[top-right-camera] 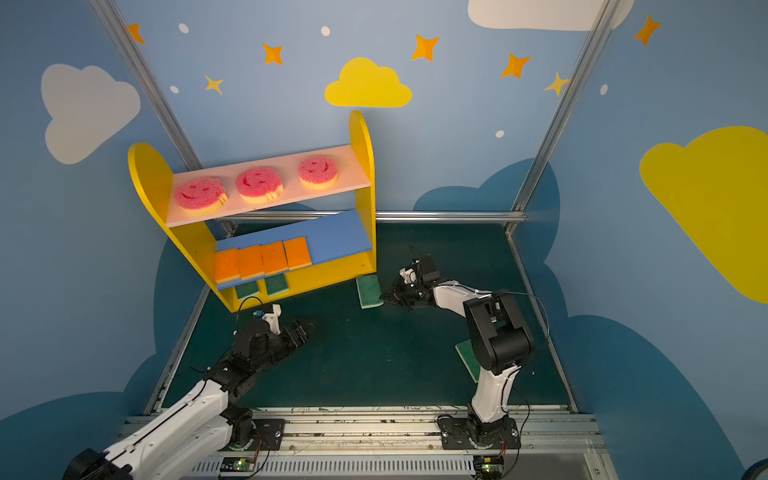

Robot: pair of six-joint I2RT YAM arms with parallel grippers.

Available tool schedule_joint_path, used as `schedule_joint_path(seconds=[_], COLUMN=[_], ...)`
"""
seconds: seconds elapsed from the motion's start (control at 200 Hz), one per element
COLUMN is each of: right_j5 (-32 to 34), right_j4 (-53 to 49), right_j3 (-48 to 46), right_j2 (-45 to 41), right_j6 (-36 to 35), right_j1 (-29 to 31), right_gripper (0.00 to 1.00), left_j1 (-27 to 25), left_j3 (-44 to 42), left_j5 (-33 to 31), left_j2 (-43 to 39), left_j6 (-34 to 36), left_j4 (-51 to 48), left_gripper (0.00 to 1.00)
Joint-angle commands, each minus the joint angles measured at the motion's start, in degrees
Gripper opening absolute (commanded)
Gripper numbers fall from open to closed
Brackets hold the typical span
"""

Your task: Place and organize the cleaning sponges onto the shelf

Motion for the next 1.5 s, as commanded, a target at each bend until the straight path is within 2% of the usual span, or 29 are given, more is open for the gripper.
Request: schedule_joint_path(seconds=[0.0, 0.11, 0.205, 0.566, 0.726, 0.866, 1.016, 1.271, 1.497], right_j5=[0.0, 0.5, 1.3, 2.9, 2.1, 0.7, -1.3, -2.1, -2.7], right_j4=[8.0, 10.6, 12.3, 12.8, 12.6, 12.9, 14.7, 15.8, 14.8], right_j3=[-3.6, -6.1, -7.8, -10.8, -10.8, -9.9, -9.9, -10.7, -11.2], right_j2=[-3.4, -5.0, -5.8, -9.1, -10.4, -10.5, -9.9, -11.2, -12.5], right_j6=[8.4, 13.4, 17.5, 22.8, 23.3, 23.1, 23.7, 23.8, 22.8], right_j1=[-0.4, -0.5, -0.5, -0.2, 0.4, 1.0, 1.8, 2.2, 1.9], right_gripper=[0.0, 0.0, 0.0, 0.0, 0.0, 0.0, 0.0, 0.0, 0.0], left_j1=[-7.0, -14.7, -19.8, -29.4, -30.1, -30.1, -30.1, -29.3, -27.4], left_j3=[0.8, 0.6, 1.0, 8.3, 10.2, 12.3, 13.0, 17.3, 18.5], left_j5=[-12.0, -22.1, -28.1, -37.7, -36.4, -34.3, -34.8, -34.1, -33.8], left_j2=[1.0, 4.5, 9.7, 30.8, 37.6, 42.4, 46.0, 50.2, 55.7], left_j6=[-1.0, -1.5, -1.5, 0.5, 0.4, -1.1, -1.0, -2.3, -4.6], left_j4=[6.1, 12.1, 18.3, 35.5, 44.1, 47.5, 53.6, 54.7, 60.5], left_gripper=[0.76, 0.76, 0.75, 0.79, 0.74, 0.68, 0.62, 0.6, 0.47])
